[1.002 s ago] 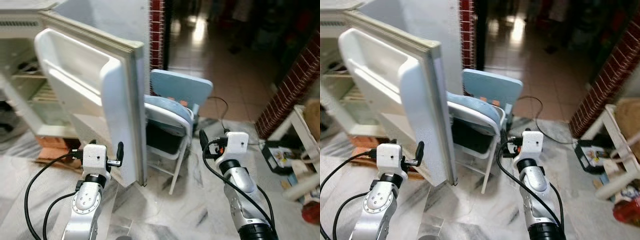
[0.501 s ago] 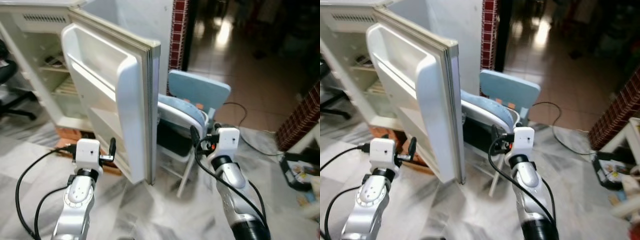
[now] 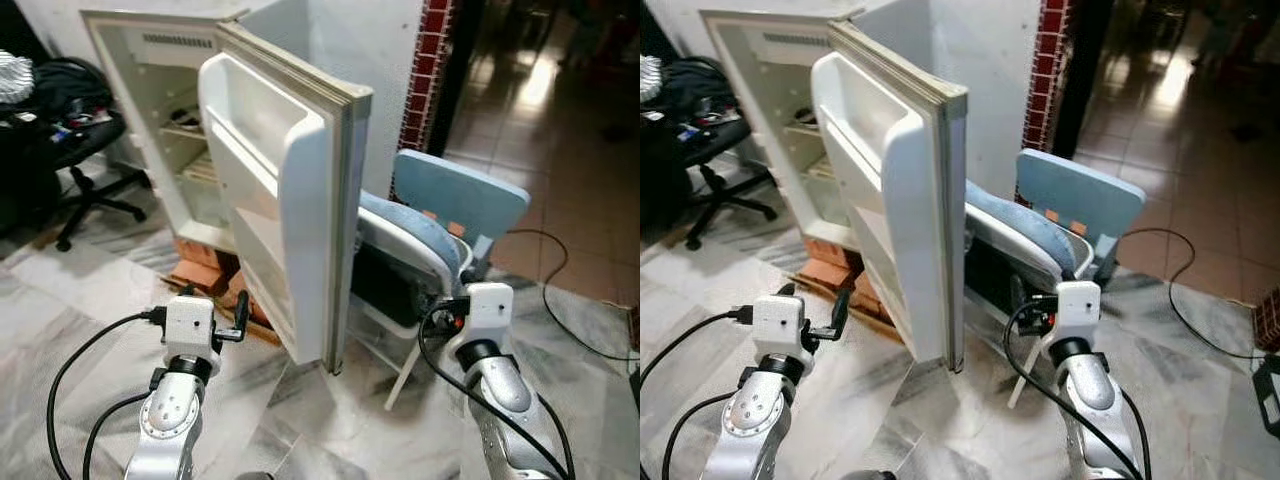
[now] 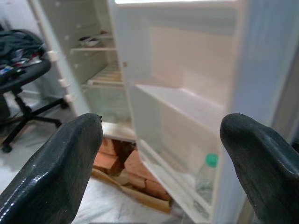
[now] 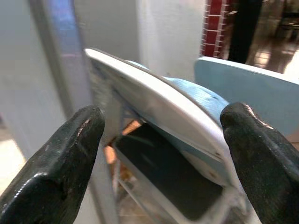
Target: Restocking fridge
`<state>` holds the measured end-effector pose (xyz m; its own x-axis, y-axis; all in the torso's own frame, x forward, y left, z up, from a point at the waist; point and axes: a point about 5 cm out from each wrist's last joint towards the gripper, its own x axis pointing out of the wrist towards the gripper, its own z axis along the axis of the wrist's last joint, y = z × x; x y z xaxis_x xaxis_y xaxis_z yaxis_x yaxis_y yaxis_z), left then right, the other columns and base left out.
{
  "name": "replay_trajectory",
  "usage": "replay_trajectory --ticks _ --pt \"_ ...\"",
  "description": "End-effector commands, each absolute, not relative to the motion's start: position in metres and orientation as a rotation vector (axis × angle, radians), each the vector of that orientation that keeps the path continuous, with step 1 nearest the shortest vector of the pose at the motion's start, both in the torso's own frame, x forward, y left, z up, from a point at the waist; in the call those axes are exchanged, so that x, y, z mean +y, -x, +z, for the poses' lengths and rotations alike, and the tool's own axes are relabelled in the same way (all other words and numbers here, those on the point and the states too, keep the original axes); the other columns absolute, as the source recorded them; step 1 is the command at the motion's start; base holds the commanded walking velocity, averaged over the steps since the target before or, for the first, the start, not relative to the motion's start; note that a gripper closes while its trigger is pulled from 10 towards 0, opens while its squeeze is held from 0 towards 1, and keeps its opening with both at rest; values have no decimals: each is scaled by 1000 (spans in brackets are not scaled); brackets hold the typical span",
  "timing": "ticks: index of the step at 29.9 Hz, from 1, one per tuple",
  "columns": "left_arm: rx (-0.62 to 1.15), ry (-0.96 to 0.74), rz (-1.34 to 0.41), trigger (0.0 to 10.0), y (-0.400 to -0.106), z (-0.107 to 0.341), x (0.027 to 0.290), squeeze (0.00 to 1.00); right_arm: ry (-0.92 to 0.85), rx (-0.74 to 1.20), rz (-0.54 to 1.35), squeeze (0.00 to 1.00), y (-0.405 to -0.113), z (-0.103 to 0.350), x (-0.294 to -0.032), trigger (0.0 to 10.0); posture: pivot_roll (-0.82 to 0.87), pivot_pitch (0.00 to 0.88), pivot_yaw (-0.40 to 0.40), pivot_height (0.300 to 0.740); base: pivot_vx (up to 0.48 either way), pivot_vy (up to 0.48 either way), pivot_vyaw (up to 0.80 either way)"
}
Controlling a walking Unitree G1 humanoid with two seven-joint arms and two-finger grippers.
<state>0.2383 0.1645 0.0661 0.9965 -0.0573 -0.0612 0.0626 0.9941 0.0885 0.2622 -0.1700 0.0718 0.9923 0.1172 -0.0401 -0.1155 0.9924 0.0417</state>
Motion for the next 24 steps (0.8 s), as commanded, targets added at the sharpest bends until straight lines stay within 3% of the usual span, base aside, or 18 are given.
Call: replay_trajectory --ticks 1,15,24 --pt "47 -97 -52 10000 -239 70 170 0 -56 20 123 0 -266 80 -166 10000 45 0 -5 740 262 0 0" --pt "50 -95 -44 10000 -239 69 170 0 -52 13 135 0 -271 83 -165 10000 45 0 -11 740 306 0 0" --pt "68 -69 -3 10000 -239 68 175 0 -45 10 126 0 -275 84 -168 10000 50 0 -11 740 0 0 0"
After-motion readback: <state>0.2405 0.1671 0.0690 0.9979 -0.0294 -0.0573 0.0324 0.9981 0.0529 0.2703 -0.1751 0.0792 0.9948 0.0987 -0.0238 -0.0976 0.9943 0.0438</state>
